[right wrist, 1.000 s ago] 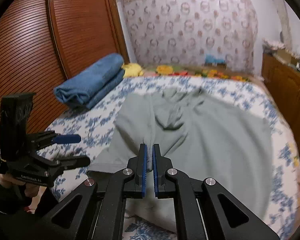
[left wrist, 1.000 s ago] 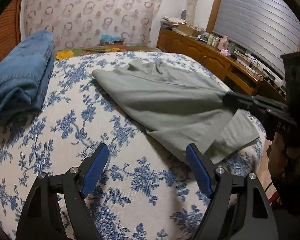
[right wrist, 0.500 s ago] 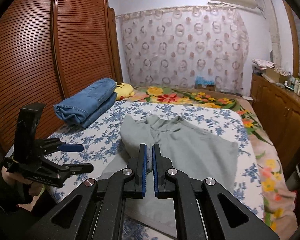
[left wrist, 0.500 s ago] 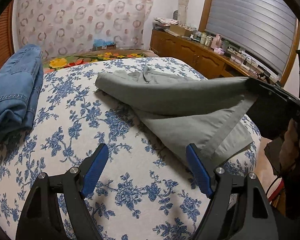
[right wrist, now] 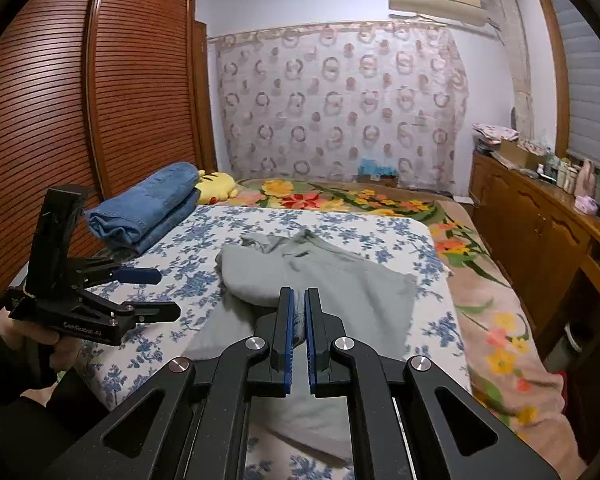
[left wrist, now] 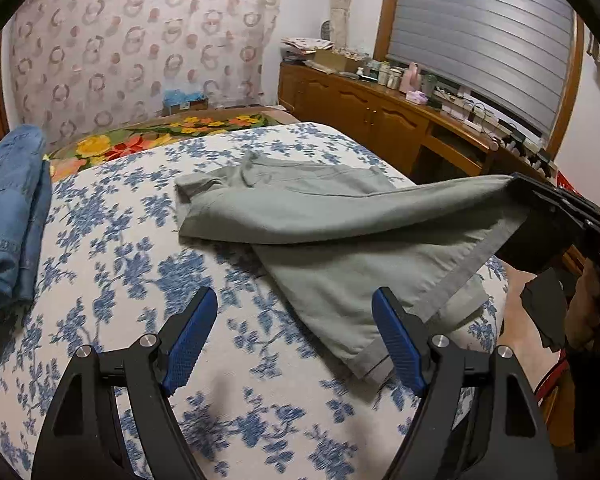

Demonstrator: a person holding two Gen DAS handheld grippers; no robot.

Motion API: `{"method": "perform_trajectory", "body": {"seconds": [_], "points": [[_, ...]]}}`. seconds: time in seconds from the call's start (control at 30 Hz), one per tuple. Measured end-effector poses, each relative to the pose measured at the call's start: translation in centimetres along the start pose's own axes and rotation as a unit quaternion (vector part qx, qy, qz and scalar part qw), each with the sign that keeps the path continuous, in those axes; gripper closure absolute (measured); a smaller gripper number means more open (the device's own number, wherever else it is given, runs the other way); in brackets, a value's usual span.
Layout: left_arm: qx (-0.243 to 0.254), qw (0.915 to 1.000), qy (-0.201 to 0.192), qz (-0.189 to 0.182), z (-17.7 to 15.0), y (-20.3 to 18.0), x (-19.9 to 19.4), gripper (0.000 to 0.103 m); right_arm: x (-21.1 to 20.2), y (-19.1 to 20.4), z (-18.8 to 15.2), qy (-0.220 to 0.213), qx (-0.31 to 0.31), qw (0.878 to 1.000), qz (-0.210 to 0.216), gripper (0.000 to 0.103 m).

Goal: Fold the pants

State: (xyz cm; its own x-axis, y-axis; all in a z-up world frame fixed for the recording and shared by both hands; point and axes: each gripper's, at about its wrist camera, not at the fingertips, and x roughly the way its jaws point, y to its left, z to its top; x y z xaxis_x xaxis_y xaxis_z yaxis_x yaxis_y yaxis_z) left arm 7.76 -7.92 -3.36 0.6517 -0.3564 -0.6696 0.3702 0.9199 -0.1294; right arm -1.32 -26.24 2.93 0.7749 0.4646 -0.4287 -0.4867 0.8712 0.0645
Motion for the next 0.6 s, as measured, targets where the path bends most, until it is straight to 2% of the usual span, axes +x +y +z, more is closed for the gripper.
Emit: {"method": "perform_trajectory", "body": {"seconds": [0.3,0.6], "points": [[0.014,0.9998,0.015,-0.004,-0.4,-1.6,1.4,0.023,-0.8,0.3,-0.9,0.005,0.012,1.000,-0.018,0.098],[0.016,0.9990,0.041,0.004,-1.6,-2.0,3.3,0.023,1.7,0.5,-2.7,0.060,0.029,0.997,-0.037,0.098]]}}
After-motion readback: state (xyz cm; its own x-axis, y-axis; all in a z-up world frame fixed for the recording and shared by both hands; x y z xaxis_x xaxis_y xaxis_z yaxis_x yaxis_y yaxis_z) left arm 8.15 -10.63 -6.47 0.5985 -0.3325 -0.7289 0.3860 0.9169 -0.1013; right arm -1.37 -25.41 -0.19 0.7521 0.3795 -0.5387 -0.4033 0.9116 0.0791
